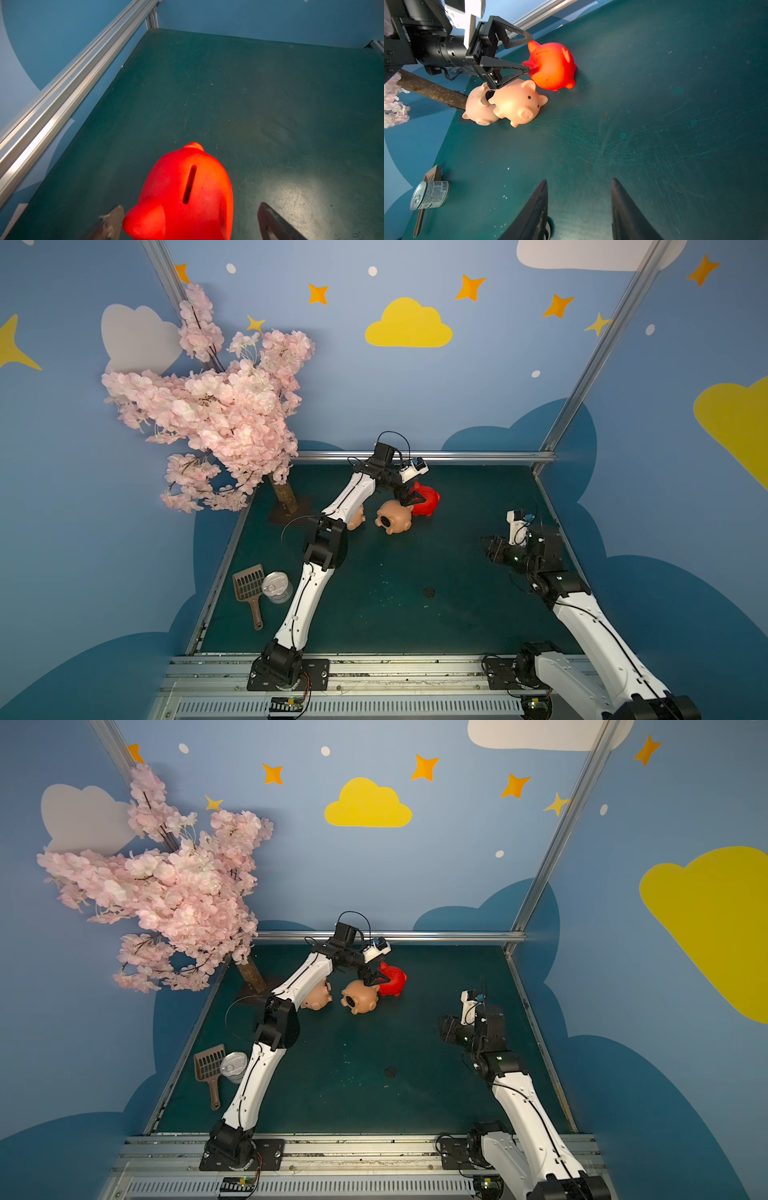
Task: Close piggy banks
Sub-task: Move the piggy bank to the center of the board.
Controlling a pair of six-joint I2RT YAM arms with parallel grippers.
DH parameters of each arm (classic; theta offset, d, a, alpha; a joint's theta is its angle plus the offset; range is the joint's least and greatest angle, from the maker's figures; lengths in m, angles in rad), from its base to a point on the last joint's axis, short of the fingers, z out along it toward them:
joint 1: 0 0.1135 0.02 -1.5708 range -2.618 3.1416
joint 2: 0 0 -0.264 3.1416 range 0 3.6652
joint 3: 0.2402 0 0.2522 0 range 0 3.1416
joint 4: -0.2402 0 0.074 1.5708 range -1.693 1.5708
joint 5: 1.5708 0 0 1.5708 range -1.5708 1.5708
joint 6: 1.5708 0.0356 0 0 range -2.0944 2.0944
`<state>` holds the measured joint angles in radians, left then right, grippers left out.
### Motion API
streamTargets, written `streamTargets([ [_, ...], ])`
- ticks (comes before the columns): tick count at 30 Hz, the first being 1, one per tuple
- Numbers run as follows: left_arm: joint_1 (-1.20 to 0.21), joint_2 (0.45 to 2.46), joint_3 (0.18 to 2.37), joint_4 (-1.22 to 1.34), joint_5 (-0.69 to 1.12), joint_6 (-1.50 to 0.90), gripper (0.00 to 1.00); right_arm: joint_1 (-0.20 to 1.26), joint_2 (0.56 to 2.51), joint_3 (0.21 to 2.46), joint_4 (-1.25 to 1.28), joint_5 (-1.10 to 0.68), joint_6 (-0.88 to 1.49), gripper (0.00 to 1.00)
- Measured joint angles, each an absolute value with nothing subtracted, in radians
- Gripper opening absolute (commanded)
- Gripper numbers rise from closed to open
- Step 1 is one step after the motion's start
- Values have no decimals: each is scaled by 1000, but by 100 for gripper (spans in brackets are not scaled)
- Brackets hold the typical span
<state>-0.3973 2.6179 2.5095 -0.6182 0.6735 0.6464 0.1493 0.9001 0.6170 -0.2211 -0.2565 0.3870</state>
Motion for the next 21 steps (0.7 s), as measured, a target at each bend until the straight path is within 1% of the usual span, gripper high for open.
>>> streamTargets([
  [21, -405, 2619, 2506, -641, 655, 651, 98, 147, 907, 617, -205, -283, 422, 49],
])
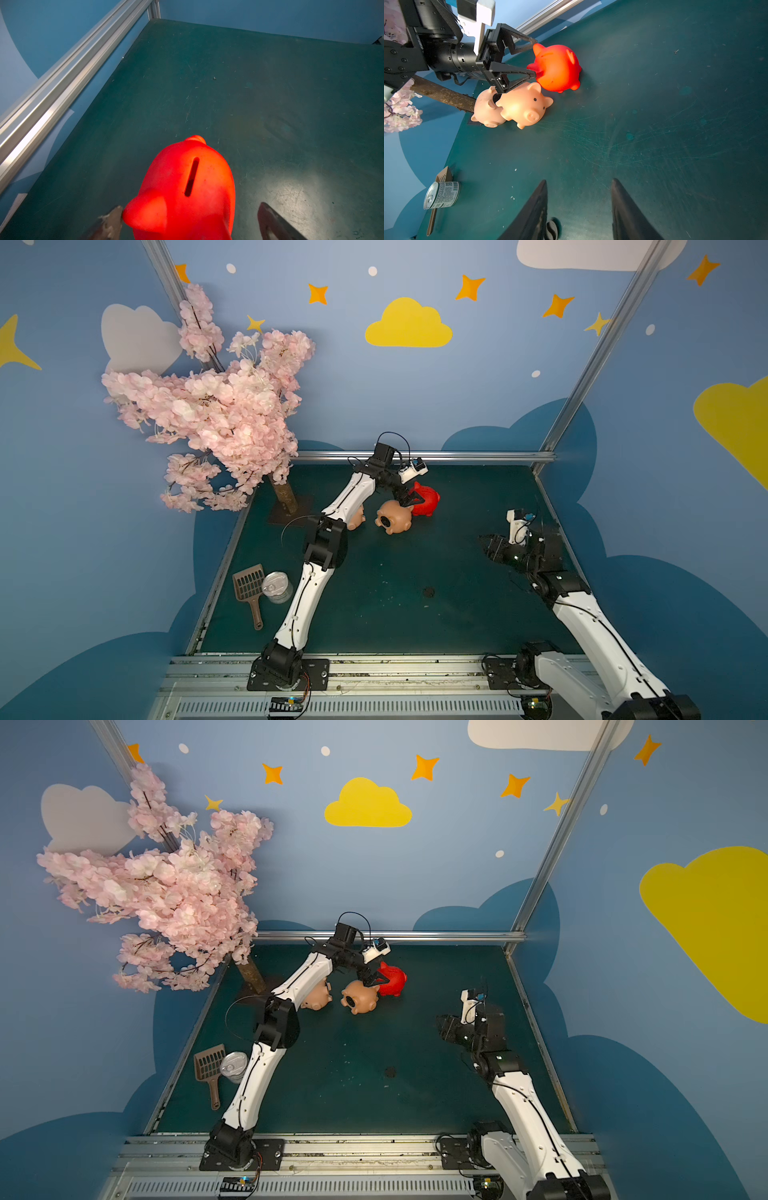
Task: Close piggy banks
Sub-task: Move the piggy bank to the center of the board.
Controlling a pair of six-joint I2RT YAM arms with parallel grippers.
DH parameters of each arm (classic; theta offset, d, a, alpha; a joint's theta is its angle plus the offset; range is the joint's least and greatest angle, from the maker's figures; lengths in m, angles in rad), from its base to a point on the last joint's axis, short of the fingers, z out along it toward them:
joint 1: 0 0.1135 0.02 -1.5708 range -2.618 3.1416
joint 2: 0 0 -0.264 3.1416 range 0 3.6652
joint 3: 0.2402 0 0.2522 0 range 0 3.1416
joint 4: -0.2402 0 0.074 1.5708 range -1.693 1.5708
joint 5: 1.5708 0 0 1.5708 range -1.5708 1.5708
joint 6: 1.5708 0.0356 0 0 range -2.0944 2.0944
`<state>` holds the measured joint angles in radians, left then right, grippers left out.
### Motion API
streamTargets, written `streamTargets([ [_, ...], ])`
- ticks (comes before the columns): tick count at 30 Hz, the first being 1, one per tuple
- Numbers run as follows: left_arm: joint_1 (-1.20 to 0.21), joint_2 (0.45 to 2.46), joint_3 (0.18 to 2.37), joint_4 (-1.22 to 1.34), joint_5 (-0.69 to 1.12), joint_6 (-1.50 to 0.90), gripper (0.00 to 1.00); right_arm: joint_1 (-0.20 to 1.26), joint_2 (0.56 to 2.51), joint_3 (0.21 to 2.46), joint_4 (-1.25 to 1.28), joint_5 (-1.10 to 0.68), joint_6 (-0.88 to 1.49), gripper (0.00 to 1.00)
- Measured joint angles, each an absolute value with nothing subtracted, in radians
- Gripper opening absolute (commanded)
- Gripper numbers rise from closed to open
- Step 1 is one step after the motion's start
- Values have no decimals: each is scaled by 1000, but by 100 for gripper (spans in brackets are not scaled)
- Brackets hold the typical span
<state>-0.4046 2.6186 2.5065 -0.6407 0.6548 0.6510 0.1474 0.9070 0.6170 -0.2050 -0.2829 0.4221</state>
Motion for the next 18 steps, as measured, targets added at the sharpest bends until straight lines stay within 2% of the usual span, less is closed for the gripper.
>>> streamTargets([
  [18, -499, 2537, 2313, -613, 624, 548, 97, 147, 915, 596, -178, -302, 443, 50],
])
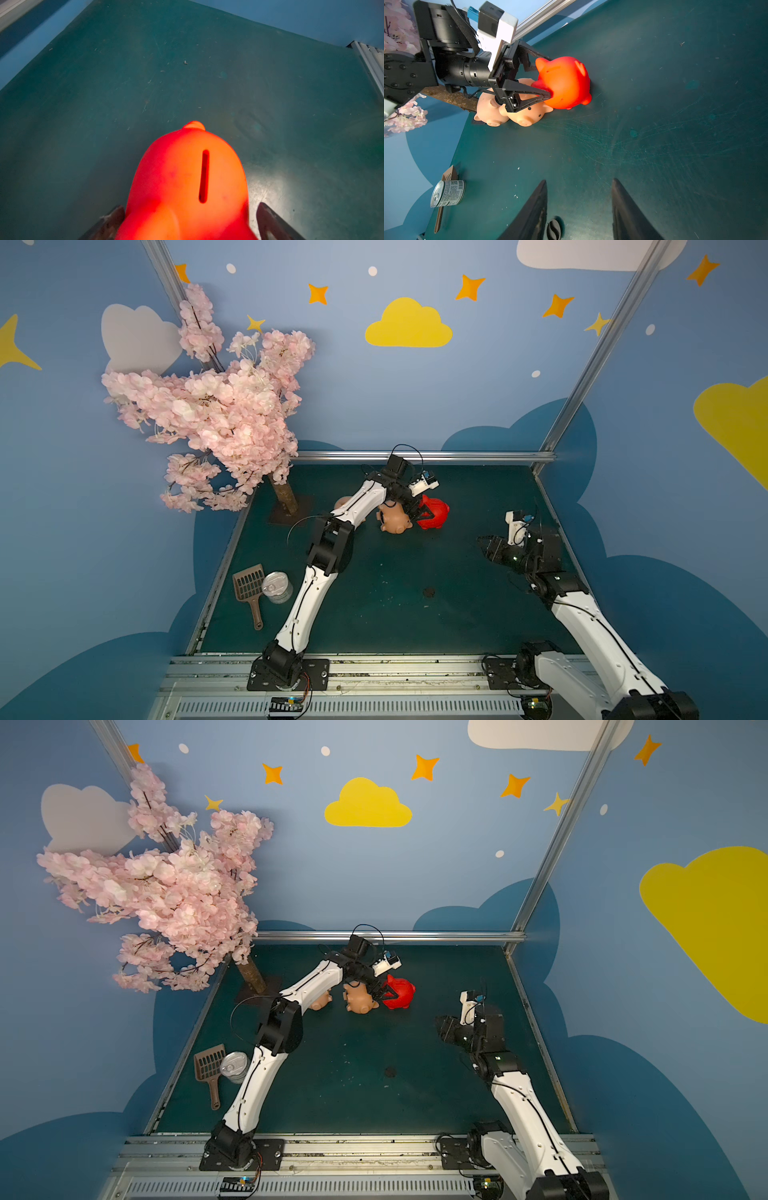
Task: Close piggy banks
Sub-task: Move the piggy bank to the center of the board.
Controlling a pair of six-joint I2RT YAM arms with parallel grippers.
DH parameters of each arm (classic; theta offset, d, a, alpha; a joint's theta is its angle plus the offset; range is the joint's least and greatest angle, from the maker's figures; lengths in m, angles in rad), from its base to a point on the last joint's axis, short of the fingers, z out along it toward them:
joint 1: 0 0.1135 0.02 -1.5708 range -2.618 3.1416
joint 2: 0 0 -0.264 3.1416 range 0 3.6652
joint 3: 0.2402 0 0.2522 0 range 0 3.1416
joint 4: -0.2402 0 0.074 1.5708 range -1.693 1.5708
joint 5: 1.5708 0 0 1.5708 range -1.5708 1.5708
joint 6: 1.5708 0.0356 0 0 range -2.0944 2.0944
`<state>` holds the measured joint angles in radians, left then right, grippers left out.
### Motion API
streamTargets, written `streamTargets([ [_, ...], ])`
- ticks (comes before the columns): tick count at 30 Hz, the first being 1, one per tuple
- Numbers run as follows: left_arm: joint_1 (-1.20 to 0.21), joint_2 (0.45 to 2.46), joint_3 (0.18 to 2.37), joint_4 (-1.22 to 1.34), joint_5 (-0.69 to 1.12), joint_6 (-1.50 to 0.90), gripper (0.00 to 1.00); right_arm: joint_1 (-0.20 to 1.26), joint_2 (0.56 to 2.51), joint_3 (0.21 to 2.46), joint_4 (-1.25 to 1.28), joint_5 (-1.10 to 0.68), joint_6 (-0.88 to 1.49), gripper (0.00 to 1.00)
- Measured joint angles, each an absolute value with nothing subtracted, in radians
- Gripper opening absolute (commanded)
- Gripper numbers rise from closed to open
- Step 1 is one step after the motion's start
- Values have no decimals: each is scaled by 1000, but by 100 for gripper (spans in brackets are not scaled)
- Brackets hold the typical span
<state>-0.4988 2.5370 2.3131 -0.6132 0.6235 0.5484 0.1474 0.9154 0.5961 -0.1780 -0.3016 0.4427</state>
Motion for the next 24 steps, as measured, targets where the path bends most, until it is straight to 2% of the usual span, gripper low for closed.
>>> streamTargets([
  [24, -637, 2304, 2008, -613, 484, 385, 94, 147, 918, 573, -170, -308, 449, 50],
])
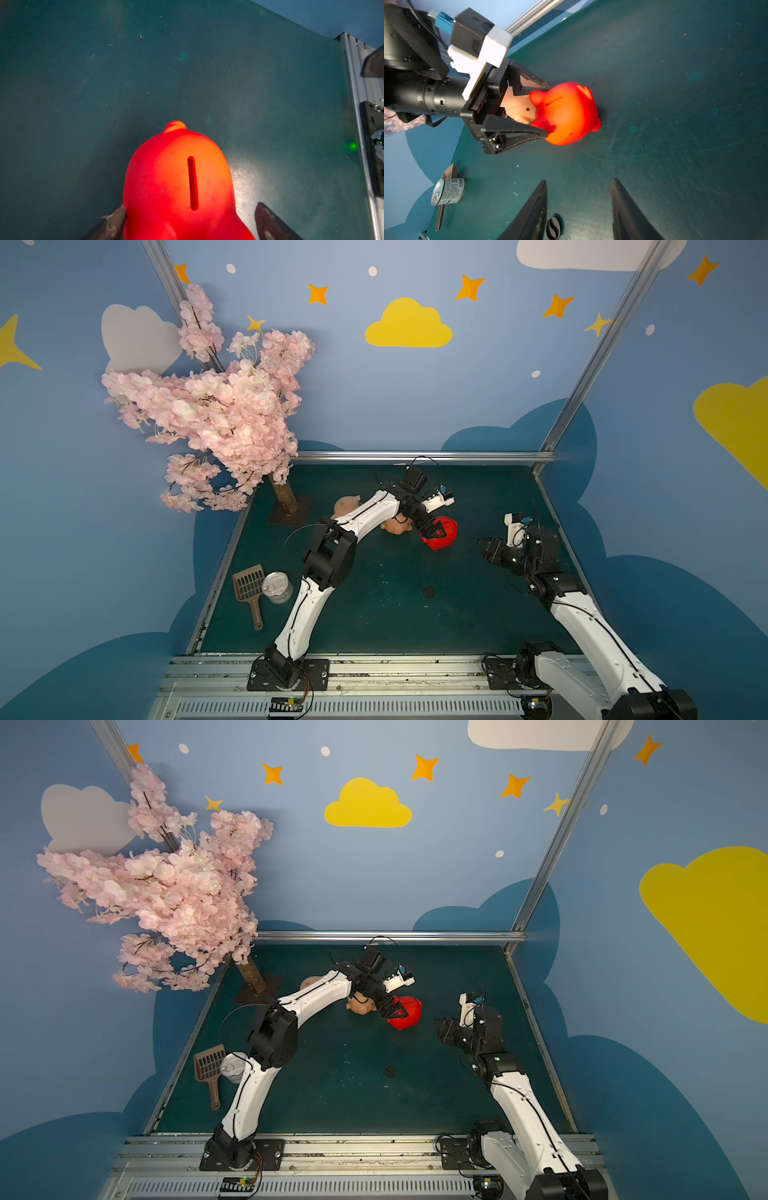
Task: Close piggy banks
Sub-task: Move the piggy bank to the center of the board.
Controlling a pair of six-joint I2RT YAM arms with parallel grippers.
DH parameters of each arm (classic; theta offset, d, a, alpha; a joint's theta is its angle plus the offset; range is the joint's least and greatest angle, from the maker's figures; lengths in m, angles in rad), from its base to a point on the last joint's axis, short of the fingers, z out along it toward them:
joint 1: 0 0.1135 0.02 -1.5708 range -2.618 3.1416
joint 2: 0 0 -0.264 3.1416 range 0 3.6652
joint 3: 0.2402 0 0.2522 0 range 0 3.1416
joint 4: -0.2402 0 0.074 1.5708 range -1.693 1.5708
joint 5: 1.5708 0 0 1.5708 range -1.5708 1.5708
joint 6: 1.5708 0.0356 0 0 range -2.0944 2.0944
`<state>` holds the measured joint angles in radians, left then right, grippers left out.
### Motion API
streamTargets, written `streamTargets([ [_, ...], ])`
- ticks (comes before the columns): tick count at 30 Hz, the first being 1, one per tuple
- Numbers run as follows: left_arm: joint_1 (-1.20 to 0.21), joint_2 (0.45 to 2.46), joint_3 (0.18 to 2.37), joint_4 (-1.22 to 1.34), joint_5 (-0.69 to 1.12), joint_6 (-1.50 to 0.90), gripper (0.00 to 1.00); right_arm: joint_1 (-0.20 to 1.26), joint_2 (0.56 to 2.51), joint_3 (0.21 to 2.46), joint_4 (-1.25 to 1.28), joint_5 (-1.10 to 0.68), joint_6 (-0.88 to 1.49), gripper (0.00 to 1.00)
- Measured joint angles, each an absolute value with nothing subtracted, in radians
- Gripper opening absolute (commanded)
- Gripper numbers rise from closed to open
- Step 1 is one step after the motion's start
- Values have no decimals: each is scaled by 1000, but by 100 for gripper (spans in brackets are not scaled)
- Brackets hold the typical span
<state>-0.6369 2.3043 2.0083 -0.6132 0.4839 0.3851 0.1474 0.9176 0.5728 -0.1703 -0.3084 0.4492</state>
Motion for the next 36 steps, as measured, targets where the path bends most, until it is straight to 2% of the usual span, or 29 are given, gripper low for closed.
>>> streamTargets([
  [10, -691, 2171, 1850, -579, 398, 360, 98, 147, 918, 564, -160, -317, 457, 50],
  [21, -712, 2181, 1879, -583, 237, 292, 98, 147, 921, 564, -154, -327, 468, 50],
  [36, -740, 2185, 1901, -628, 156, 159, 96, 147, 921, 562, -154, -331, 471, 50],
])
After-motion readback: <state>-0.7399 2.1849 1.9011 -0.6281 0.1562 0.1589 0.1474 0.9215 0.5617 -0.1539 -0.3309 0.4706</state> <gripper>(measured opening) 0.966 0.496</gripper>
